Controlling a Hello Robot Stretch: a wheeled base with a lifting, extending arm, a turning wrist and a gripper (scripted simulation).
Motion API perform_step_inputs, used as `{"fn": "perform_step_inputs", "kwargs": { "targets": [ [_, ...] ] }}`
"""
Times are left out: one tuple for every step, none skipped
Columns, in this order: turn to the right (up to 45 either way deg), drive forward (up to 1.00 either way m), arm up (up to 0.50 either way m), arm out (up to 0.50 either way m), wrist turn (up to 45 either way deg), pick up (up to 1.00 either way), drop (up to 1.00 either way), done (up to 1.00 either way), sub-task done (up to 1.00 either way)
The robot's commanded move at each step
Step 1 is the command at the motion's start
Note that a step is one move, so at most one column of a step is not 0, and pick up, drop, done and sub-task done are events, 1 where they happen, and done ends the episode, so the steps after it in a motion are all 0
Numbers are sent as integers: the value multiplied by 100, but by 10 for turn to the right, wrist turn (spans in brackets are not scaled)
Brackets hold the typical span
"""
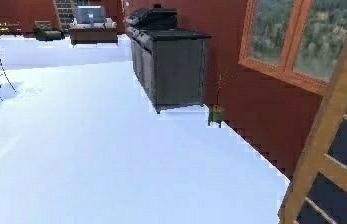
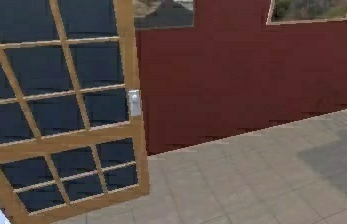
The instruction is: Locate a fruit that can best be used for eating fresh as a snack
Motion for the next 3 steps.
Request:
{"fn": "perform_step_inputs", "kwargs": {
  "targets": [
    [-210, 0, 0, 0, 0, 0, 0, 0, 0],
    [0, 5, 0, 0, 0, 0, 0, 0, 0],
    [0, 75, 0, 0, 0, 0, 0, 0, 0]
  ]
}}
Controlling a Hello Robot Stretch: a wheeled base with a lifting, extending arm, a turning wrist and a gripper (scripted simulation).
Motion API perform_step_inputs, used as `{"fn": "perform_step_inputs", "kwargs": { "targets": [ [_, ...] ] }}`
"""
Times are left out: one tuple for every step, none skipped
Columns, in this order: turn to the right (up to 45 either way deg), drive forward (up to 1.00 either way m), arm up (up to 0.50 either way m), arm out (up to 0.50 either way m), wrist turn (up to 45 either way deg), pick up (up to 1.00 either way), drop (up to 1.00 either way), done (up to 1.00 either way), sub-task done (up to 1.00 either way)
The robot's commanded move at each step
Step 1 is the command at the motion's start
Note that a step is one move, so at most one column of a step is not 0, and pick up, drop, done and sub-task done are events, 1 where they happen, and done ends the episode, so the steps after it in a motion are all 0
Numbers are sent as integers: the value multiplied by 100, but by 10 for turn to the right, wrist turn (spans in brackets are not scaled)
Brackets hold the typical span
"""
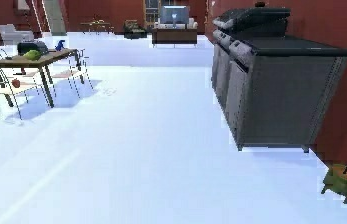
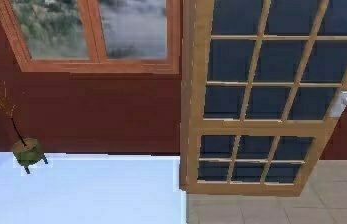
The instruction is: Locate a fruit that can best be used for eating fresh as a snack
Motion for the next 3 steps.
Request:
{"fn": "perform_step_inputs", "kwargs": {
  "targets": [
    [-360, 0, 0, 0, 0, 0, 0, 0, 0],
    [0, 100, 0, 0, 0, 0, 0, 0, 0],
    [0, 25, 0, 0, 0, 0, 0, 0, 0]
  ]
}}
